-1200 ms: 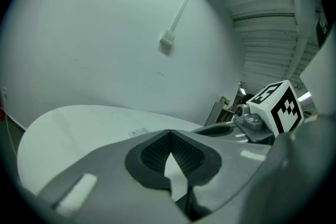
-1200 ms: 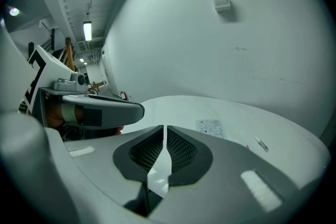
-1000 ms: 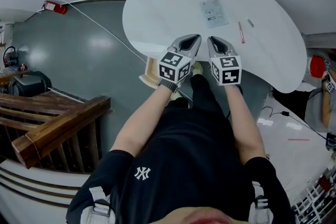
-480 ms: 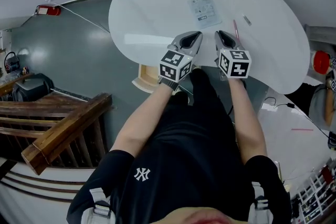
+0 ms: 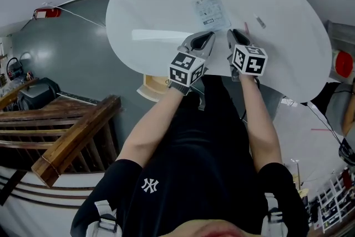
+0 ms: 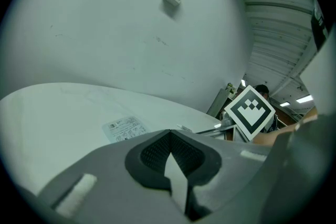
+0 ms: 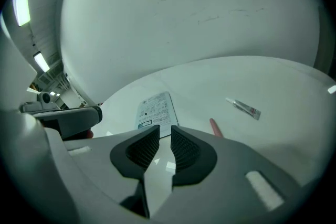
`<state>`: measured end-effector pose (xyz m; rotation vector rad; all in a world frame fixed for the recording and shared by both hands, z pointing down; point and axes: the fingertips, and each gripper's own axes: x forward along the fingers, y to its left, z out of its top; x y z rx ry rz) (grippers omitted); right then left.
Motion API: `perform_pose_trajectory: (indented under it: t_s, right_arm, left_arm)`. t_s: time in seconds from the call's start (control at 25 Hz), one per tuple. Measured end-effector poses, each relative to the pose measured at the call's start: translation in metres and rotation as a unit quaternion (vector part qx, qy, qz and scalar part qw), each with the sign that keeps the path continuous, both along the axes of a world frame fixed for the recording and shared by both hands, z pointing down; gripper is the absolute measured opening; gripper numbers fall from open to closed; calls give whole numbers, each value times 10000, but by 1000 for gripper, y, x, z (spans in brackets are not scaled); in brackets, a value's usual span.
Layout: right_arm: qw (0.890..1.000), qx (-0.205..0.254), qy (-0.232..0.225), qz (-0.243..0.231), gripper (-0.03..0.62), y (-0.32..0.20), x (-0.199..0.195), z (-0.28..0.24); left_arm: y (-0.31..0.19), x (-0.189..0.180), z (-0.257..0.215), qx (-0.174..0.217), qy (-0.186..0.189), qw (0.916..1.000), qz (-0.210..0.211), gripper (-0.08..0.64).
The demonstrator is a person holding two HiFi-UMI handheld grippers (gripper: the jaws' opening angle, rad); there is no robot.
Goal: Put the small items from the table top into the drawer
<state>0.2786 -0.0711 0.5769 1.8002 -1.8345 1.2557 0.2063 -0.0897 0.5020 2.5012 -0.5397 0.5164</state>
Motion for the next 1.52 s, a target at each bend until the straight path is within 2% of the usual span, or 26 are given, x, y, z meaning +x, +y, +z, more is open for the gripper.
perform_pose_trajectory:
  t_s: [0.32, 0.68, 0.84, 0.96, 1.12, 1.52]
  right_arm:
    - [9976, -455, -465, 256, 107, -13, 12, 37]
    - [9965, -636, -514, 160, 103, -28, 8, 37]
    - [9955, -685, -637, 174, 89, -29, 5, 41]
    - [9945, -724, -705, 264, 48, -29, 6, 42]
    - [9933, -644, -905, 304, 25, -30, 3, 40]
    - [9918, 9, -1266, 180, 23, -33, -25, 7]
  left_arm:
    - [-15, 7, 20, -141, -127, 9998, -31, 0]
    - [-32, 3, 22, -194, -196, 9995, -170, 0]
    - [-36, -2, 24, -204, -201, 9993, -240, 0]
    - [-36, -5, 25, -209, -209, 9992, -287, 0]
    - [-35, -12, 25, -201, -210, 9990, -345, 0]
    - [-28, -41, 14, -74, -106, 9983, -562, 0]
